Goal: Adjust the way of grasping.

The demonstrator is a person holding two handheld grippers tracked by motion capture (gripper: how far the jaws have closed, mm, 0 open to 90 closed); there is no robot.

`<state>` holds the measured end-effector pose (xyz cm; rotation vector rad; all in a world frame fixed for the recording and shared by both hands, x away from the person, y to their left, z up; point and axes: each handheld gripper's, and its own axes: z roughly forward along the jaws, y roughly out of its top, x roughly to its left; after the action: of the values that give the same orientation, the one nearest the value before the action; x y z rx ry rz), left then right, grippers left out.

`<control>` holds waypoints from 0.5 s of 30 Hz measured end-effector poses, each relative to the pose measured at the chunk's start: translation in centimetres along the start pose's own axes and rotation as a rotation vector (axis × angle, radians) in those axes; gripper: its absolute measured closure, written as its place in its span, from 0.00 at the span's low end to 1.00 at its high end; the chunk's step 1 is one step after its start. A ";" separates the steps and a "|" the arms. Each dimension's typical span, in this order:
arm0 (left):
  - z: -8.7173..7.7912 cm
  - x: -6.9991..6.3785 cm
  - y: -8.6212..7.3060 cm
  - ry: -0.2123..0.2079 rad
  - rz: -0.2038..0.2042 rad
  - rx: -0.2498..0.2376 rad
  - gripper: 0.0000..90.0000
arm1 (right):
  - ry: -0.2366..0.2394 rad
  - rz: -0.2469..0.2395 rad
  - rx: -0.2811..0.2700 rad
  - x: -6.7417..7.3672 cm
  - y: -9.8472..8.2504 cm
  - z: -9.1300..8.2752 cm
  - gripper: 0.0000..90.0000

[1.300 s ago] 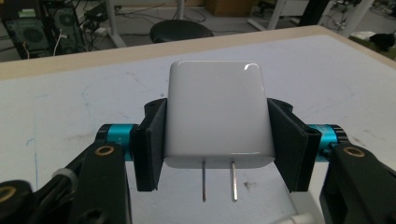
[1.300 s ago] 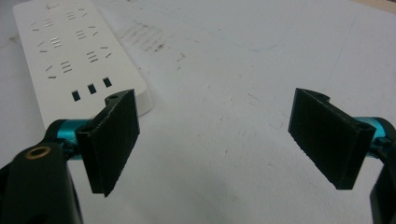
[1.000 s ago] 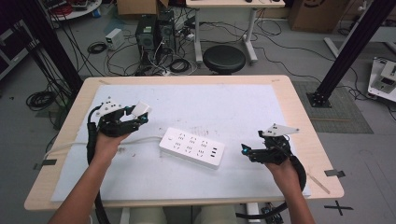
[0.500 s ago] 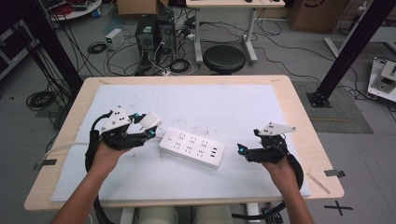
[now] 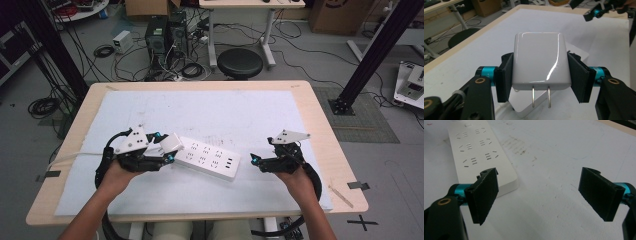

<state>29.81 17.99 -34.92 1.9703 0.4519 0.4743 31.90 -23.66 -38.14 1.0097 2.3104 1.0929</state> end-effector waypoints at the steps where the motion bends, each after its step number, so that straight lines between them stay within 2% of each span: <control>1: 0.1 -0.2 0.0 -0.006 0.013 0.006 0.47 | 0.015 -0.007 0.004 0.0 0.0 0.0 0.18; 7: 0.9 -1.0 -0.2 -0.040 0.057 0.039 0.47 | 0.043 -0.008 0.025 0.6 -0.1 0.3 0.18; 11: 1.4 -1.5 -0.3 -0.071 0.089 0.054 0.47 | 0.086 0.016 0.024 1.1 -0.1 0.3 0.18; 13: 1.8 -1.8 -0.4 -0.082 0.101 0.066 0.47 | 0.110 0.013 0.027 1.5 -0.1 0.4 0.18; 15: 2.1 -2.1 -0.6 -0.089 0.102 0.069 0.47 | 0.130 0.019 0.025 1.9 -0.1 0.5 0.18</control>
<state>29.07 15.60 -36.57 2.0796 0.3166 0.4384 30.91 -22.02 -38.59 0.9985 2.4269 1.1727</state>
